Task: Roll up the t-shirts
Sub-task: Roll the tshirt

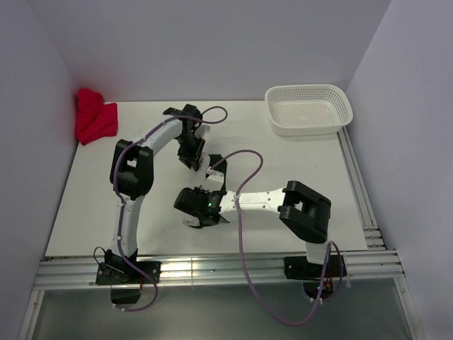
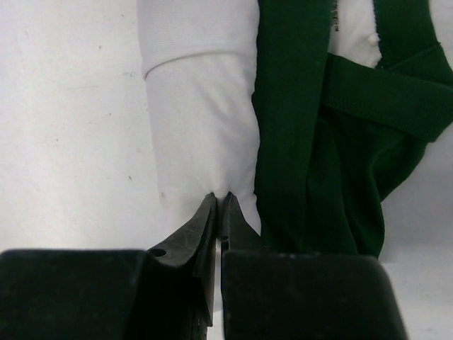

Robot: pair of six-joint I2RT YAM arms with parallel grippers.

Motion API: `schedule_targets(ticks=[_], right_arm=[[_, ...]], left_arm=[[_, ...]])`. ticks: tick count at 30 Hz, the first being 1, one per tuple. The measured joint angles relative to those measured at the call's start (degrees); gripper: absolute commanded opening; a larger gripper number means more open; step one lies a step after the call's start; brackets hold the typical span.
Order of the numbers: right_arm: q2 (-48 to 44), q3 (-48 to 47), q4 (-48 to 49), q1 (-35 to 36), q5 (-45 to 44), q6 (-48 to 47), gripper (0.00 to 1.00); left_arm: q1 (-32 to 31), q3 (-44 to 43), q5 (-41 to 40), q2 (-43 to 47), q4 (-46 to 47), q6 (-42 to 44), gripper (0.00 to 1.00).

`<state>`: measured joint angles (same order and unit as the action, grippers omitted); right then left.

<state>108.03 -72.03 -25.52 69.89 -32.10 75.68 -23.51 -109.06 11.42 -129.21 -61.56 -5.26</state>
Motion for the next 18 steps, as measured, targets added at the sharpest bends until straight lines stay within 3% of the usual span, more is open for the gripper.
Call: schedule_targets(ticks=[18], right_arm=[[-6.4,13.5,11.2,3.0,-3.7,9.8,0.0]], left_arm=[[-0.9,-3.6,-0.3,-2.5,-4.9,0.1,0.34]])
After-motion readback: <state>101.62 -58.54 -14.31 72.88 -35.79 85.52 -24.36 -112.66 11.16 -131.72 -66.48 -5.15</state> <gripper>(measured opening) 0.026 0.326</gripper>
